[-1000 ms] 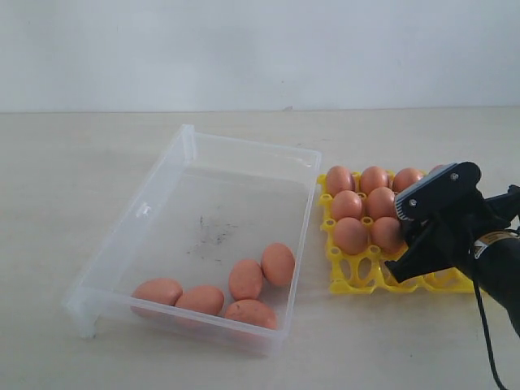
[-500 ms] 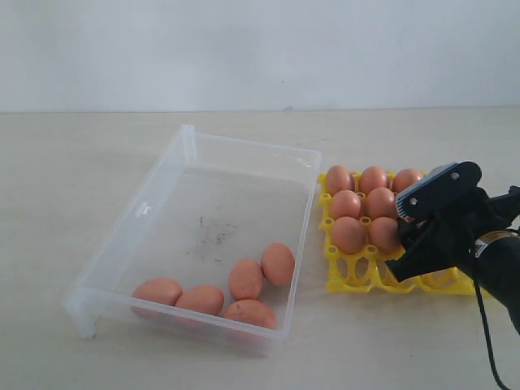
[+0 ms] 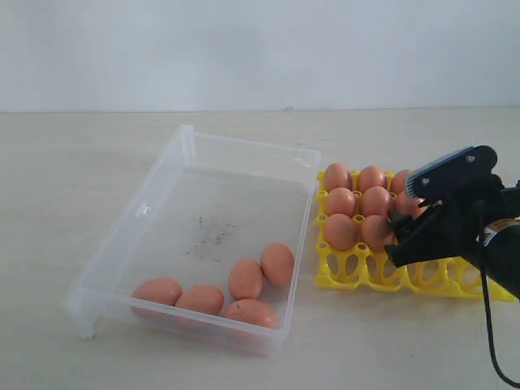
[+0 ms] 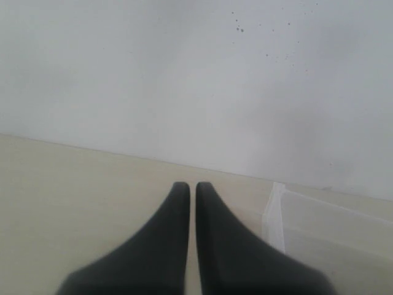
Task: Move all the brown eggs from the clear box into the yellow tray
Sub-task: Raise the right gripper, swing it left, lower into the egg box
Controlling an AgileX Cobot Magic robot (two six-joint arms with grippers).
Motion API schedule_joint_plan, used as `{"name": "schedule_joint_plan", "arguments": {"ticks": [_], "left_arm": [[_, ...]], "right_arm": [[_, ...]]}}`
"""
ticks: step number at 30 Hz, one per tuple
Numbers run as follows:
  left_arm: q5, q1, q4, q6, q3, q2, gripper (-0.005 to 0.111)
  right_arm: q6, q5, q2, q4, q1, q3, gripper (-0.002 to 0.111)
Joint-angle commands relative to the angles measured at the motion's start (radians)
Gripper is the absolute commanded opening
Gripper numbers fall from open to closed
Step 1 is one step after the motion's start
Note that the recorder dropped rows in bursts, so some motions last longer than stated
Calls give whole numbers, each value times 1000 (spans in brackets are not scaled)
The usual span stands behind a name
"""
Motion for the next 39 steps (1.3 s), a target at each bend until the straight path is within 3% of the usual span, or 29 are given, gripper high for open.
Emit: {"name": "schedule_joint_plan", "arguments": {"ticks": [1, 7, 10, 15, 21, 29, 33, 36, 39], "left_arm": [[-2, -4, 0, -1, -4, 4, 4], [-2, -4, 0, -1, -4, 4, 4], [-2, -4, 0, -1, -4, 4, 4], [-2, -4, 0, -1, -4, 4, 4], [-2, -4, 0, -1, -4, 4, 4], [-2, -4, 0, -1, -4, 4, 4], [-2, -4, 0, -1, -4, 4, 4], [-2, -4, 0, -1, -4, 4, 4], [-2, -4, 0, -1, -4, 4, 4]], "right_arm": [[29, 105, -120, -11, 1, 5, 77], [45, 186, -212, -11, 1, 5, 77], [169, 196, -216, -115, 1, 3, 77], [804, 216, -214, -746, 3, -82, 77], [1541, 237, -214, -1357, 17, -259, 77], [2067, 481, -176, -1786, 240, -454, 76], [2372, 493, -89, -2011, 330, -553, 61], [2395, 404, -7, -2011, 347, -621, 46], [2395, 371, 42, -2011, 347, -661, 45]]}}
